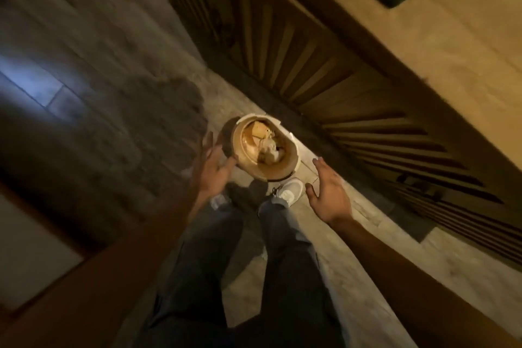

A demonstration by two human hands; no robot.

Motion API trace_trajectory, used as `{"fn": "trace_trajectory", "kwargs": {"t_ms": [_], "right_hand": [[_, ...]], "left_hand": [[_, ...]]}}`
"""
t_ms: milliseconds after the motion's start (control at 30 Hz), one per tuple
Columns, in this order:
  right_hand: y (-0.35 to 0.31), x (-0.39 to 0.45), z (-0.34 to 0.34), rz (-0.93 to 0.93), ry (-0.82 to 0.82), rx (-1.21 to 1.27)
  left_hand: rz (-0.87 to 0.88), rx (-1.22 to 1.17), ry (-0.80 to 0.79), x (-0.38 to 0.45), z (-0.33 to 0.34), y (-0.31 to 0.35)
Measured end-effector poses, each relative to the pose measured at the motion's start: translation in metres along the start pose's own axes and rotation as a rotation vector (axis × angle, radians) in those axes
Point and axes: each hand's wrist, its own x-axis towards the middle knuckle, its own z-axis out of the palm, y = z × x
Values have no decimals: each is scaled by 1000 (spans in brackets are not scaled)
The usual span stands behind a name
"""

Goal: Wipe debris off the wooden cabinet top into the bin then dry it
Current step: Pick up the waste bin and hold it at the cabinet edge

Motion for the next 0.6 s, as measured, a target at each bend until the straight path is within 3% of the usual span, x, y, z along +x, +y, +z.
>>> {"fn": "trace_trajectory", "kwargs": {"t_ms": [167, 333, 500, 600], "right_hand": [[15, 58, 72, 249, -35, 173], [22, 125, 133, 481, -34, 372], [29, 168, 172, 706, 67, 518], [40, 177, 182, 747, 85, 480]], "left_hand": [[-187, -22, -64, 50, 61, -61], [-433, -392, -183, 99, 111, -93], [-538, -769, -88, 132, 158, -96], [-573, -897, -17, 140, 173, -89]]}}
